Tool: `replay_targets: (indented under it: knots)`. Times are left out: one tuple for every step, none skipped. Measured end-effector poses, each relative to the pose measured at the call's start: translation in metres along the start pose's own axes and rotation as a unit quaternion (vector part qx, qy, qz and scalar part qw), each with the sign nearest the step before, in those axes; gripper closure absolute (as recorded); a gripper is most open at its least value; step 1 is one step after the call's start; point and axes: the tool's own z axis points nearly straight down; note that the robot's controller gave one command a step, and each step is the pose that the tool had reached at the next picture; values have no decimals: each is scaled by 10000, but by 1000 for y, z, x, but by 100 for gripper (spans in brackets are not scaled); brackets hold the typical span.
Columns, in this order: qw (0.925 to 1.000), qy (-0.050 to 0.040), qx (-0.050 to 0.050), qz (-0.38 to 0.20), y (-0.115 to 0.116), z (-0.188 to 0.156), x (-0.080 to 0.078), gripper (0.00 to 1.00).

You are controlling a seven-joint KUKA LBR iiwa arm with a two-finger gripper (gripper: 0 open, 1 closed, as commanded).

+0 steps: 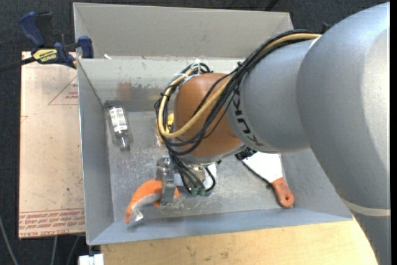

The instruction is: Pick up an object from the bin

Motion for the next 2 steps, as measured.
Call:
replay_targets:
  knots:
    - [10000, -33, -14, 3, -1, -61, 4, 100]
    - [9999, -13, -7, -155, 4, -150, 1, 100]
